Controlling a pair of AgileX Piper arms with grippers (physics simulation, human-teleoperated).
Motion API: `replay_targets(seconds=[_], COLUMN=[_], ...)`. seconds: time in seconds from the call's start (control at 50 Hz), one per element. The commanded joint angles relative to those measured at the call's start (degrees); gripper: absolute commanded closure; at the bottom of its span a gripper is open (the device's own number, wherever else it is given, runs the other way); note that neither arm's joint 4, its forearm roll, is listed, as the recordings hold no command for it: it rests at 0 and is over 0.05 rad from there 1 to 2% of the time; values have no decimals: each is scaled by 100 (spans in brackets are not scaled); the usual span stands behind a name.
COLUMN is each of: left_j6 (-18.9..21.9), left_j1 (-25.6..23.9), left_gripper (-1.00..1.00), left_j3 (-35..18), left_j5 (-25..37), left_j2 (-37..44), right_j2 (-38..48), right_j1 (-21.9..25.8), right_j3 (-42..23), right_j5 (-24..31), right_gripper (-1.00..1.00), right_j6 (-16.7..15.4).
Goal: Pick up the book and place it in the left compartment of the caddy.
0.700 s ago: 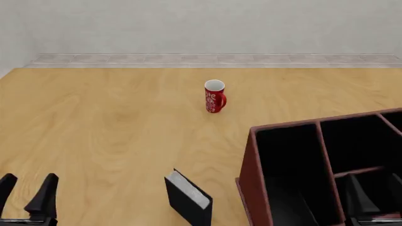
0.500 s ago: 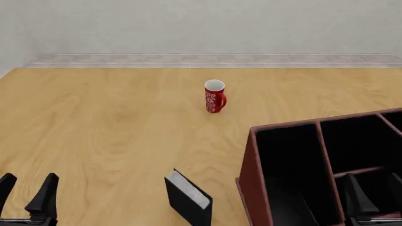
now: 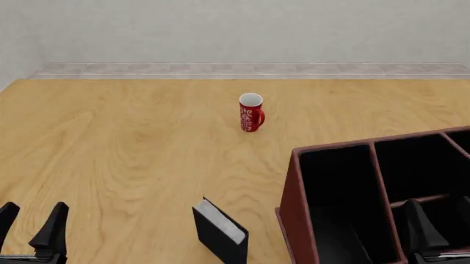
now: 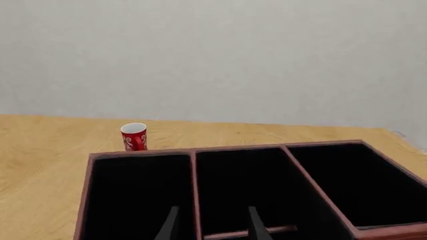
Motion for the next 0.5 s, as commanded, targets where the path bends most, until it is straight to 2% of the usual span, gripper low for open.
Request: replay_targets(seconds=[0.02, 0.08, 0.3, 0.34, 0.5], left_j6=[0, 0, 0, 0, 0], left_j1=[0, 0, 0, 0, 0], left_gripper=[-100, -100, -100, -100, -100], left_j3=[0, 0, 0, 0, 0], left_j5=[0, 0, 0, 0, 0], left_j2=[1, 1, 1, 1, 1], right_j2=[-20, -21, -21, -22, -18], right_j1=[169, 335, 544, 730, 1010], right_j3=[-325, -383, -845, -1188, -1639], right_j5=[217, 260, 677, 930, 1285], right_gripper=[-100, -100, -100, -100, -100], right_j6=[-24, -140, -64, -91, -177])
